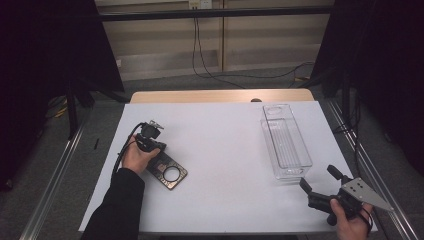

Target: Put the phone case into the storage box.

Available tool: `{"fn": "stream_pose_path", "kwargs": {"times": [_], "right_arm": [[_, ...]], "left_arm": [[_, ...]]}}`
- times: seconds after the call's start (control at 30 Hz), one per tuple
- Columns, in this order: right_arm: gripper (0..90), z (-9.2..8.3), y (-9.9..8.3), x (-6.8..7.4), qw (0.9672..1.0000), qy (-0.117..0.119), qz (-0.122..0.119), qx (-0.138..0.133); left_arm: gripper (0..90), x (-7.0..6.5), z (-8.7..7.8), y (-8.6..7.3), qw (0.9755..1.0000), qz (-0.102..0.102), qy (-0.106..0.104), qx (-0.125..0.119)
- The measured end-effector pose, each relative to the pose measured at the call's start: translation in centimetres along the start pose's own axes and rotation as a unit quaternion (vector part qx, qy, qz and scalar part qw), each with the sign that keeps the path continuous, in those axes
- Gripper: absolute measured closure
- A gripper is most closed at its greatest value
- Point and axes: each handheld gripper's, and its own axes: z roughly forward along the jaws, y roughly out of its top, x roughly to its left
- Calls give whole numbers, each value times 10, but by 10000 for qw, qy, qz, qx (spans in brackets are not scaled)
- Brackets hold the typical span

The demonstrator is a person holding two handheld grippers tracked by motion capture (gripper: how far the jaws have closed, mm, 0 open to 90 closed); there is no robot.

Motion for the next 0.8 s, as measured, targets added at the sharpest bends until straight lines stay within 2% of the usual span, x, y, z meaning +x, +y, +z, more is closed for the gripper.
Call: {"fn": "stream_pose_path", "kwargs": {"times": [0.1,0.13,0.2,0.3,0.37,0.43,0.5,0.67,0.73,0.8], "right_arm": [[0,0,0,0,10000,12,-20,2],[0,0,0,0,10000,13,-25,-1],[0,-1,0,0,10000,6,-11,1],[0,0,0,0,10000,0,-14,1],[0,0,0,1,10000,6,-8,0],[0,0,0,1,10000,4,-14,5],[0,0,0,1,10000,0,-11,6],[0,-1,0,1,10000,7,-24,-5],[0,-1,-1,0,10000,10,-12,12],[0,0,-1,0,10000,7,-13,9]], "left_arm": [[900,-3,-1,-4,9999,-10,43,-90],[900,-2,-2,-5,10000,38,29,-72],[900,-1,-3,-8,9999,-10,-77,-115],[900,-2,-4,-12,9998,-32,-74,-184],[900,-3,-5,-14,9997,-65,-33,-229],[900,-4,-4,-16,9993,-191,-10,-330],[900,-5,-4,-18,9991,-172,40,-394],[900,-6,-6,-18,9994,-136,32,-323],[900,-5,-7,-19,9992,-211,-14,-331],[900,-5,-8,-20,9993,-184,-49,-309]]}}
